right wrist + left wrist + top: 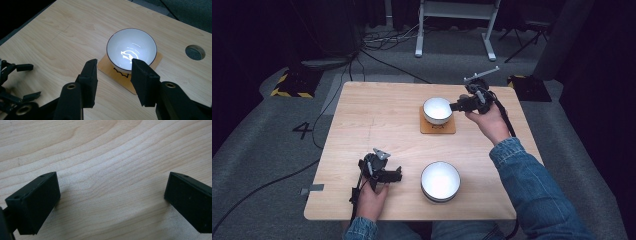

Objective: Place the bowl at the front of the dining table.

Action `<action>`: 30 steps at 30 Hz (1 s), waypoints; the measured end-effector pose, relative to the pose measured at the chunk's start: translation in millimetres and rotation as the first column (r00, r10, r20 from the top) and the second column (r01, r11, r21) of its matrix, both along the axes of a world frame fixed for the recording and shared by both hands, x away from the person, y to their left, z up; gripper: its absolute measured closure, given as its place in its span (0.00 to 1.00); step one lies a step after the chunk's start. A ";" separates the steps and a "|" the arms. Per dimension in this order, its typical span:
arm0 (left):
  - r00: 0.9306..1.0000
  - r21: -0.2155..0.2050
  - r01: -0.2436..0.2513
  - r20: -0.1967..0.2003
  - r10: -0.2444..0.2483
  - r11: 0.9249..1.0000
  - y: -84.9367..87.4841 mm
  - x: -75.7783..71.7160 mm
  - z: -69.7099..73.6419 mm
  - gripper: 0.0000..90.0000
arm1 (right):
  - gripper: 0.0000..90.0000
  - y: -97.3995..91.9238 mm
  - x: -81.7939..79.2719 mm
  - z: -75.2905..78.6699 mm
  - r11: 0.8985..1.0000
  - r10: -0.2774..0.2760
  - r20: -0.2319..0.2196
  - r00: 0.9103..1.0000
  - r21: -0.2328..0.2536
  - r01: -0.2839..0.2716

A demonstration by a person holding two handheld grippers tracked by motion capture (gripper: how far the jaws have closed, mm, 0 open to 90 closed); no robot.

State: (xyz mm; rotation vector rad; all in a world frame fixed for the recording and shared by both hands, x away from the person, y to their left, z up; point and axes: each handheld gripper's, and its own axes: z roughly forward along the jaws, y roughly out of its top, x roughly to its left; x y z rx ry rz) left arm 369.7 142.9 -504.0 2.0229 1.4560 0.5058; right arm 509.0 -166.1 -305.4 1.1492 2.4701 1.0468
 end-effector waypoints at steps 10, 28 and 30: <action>1.000 0.004 -0.001 0.003 0.001 1.000 -0.2 1.0 0.0 0.00 | 0.61 -19.0 -27.2 3.7 0.999 0.033 0.039 0.999 -0.001 -0.033; 1.000 0.003 -0.001 0.001 0.001 1.000 -0.9 1.5 0.0 0.00 | 0.58 -60.2 -67.3 -4.3 0.995 0.069 0.075 0.995 -0.075 -0.064; 1.000 0.003 -0.001 0.001 0.001 1.000 -1.0 1.5 0.0 0.00 | 0.56 -67.8 -72.8 -8.6 0.995 0.069 0.070 0.995 -0.070 -0.064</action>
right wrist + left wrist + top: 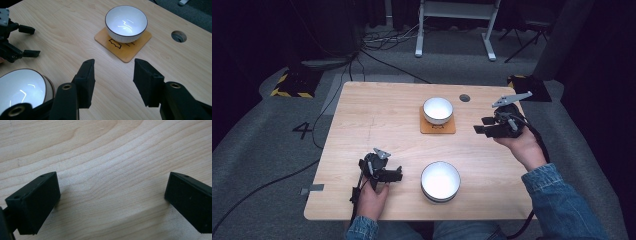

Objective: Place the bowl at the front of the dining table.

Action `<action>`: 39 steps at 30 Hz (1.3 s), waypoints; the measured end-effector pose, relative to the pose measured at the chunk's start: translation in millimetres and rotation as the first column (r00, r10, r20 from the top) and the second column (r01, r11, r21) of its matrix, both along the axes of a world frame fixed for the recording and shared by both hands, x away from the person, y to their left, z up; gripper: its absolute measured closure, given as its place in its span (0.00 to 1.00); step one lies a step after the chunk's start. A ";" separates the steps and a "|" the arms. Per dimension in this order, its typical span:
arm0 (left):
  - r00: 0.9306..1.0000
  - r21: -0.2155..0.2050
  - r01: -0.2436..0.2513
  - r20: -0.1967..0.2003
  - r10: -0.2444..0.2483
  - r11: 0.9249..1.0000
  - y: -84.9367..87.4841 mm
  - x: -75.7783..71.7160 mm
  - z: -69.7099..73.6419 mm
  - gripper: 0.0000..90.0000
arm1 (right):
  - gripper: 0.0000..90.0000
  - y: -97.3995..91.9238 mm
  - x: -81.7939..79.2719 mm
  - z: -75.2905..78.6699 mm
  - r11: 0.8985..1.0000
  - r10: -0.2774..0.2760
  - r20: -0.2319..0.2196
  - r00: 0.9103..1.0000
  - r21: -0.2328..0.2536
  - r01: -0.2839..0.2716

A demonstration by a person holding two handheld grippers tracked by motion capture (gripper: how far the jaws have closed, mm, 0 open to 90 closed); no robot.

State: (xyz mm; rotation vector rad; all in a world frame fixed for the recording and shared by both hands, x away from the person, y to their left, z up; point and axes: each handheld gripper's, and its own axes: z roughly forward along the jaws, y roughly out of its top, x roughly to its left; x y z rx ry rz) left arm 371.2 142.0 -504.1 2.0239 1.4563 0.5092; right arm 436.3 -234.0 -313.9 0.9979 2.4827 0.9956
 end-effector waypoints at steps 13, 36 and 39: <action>1.000 -0.002 -0.001 0.001 0.001 1.000 -0.1 0.0 -0.1 0.00 | 0.55 -25.0 -19.3 -27.1 0.999 0.008 -0.021 1.000 -0.036 -0.009; 1.000 -0.002 -0.001 0.001 0.001 1.000 -0.1 0.0 -0.1 0.00 | 0.55 -39.7 -37.3 -104.1 0.995 -0.057 -0.137 0.989 -0.089 0.045; 1.000 0.000 0.000 0.000 0.000 1.000 0.0 0.0 0.0 0.00 | 0.55 -40.6 -39.2 -111.2 0.995 -0.057 -0.150 0.987 -0.094 0.043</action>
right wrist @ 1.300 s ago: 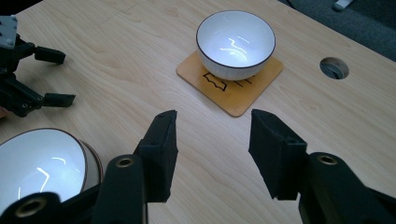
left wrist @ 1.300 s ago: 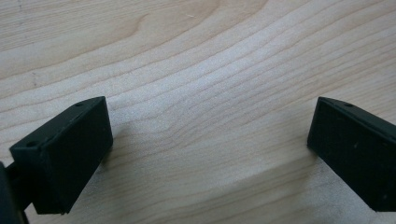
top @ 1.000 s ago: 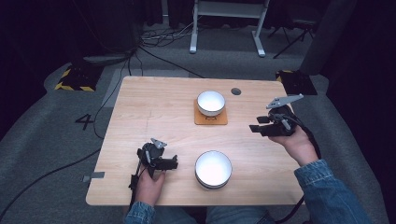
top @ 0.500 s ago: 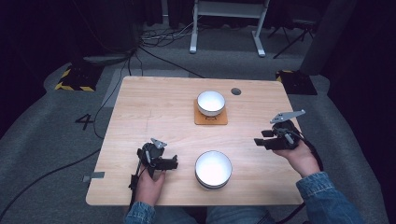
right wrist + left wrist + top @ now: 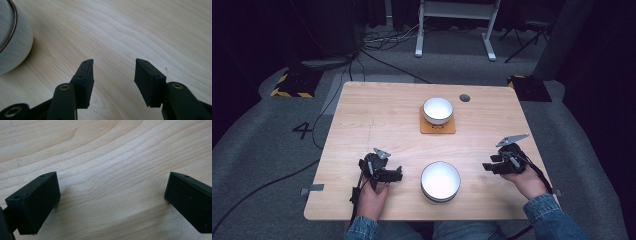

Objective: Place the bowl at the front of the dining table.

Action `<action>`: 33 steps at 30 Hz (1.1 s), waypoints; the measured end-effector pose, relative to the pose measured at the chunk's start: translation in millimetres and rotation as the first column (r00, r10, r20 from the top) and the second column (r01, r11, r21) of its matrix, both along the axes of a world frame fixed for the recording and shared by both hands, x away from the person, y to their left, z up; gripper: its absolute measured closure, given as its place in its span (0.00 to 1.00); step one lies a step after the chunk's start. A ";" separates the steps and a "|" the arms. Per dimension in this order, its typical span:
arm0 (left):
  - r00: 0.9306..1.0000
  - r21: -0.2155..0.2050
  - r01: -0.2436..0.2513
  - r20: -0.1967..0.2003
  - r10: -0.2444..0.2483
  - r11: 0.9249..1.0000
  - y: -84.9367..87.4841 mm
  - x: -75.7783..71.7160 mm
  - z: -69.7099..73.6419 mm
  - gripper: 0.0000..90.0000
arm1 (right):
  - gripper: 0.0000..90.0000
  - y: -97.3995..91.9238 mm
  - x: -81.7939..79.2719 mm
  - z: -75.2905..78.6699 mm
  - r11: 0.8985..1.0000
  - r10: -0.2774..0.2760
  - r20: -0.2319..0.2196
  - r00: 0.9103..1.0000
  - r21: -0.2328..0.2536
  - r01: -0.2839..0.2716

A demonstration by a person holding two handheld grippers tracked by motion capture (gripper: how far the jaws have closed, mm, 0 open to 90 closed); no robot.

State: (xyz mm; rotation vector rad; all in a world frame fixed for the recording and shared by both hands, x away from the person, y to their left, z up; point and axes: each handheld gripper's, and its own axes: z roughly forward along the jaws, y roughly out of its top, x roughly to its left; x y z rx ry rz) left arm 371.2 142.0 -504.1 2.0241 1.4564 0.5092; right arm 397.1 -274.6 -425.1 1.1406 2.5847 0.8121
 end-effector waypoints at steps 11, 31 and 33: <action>1.000 -0.002 -0.001 0.001 0.001 1.000 -0.1 0.0 -0.1 0.00 | 0.55 -2.1 -11.8 -26.2 1.000 -0.023 0.014 1.000 0.010 0.023; 1.000 -0.002 -0.001 0.001 0.001 1.000 -0.2 0.0 -0.1 0.00 | 0.55 6.0 -40.8 -60.2 0.994 -0.067 0.167 0.984 0.096 0.051; 1.000 0.000 0.000 0.000 0.000 1.000 0.0 0.0 0.0 0.00 | 0.54 7.0 -41.7 -63.9 0.996 -0.050 0.181 0.982 0.081 0.036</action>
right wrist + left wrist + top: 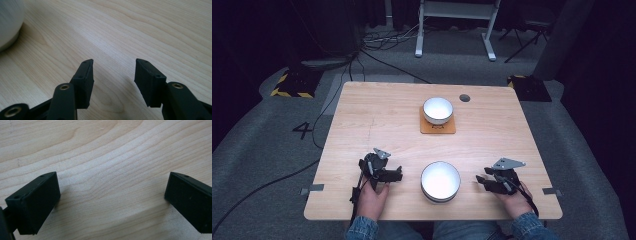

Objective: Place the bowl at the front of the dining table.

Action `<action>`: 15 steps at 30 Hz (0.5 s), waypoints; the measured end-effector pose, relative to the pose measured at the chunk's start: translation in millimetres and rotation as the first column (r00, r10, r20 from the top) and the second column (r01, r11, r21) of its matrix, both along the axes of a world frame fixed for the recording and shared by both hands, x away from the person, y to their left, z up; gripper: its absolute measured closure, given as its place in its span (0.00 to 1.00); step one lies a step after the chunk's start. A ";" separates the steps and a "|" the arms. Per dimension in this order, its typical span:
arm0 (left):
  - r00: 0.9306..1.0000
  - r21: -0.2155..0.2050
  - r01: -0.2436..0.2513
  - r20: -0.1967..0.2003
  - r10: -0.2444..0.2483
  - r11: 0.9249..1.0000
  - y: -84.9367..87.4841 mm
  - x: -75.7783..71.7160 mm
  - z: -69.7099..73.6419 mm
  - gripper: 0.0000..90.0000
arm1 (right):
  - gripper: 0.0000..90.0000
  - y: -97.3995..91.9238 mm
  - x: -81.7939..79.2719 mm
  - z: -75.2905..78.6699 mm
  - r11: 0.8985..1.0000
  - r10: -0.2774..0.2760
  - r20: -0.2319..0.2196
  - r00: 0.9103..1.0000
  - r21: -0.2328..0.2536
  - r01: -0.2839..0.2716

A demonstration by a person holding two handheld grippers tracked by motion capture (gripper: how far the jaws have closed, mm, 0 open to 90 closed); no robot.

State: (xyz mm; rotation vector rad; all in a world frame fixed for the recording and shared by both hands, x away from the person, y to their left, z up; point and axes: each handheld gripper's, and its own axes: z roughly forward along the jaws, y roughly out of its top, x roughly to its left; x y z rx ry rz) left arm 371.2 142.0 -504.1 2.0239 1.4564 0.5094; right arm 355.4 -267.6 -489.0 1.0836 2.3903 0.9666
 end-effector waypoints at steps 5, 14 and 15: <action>1.000 -0.002 -0.001 0.001 0.001 1.000 -0.1 0.0 -0.1 0.00 | 0.51 1.4 -3.0 -7.5 1.000 -0.019 0.004 1.000 0.025 0.018; 1.000 -0.005 -0.001 -0.003 0.001 1.000 -0.5 -0.1 -0.1 0.00 | 0.36 1.0 -5.5 -14.4 0.998 -0.030 0.053 0.998 0.058 0.027; 1.000 -0.004 -0.001 -0.002 0.001 1.000 -0.4 -0.1 -0.1 0.00 | 0.34 1.1 -4.2 -15.0 0.998 -0.031 0.056 0.998 0.052 0.029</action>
